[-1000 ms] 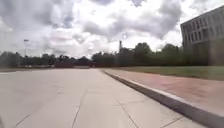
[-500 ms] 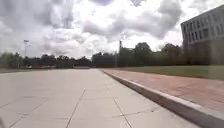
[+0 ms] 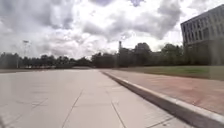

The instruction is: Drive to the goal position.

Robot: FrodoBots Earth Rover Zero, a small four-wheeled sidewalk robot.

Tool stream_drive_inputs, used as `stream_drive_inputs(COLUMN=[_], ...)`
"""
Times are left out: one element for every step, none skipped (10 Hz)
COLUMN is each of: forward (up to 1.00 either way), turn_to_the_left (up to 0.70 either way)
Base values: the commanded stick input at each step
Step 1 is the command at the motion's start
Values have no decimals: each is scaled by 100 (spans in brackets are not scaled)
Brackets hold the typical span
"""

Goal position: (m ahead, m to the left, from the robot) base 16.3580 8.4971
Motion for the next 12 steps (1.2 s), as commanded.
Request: stream_drive_inputs(forward=[70,70,70,70,70,70,70,70,70,70,70,70], turn_to_the_left=[14,32,35,35,35,35,35,35,24,12,5,1])
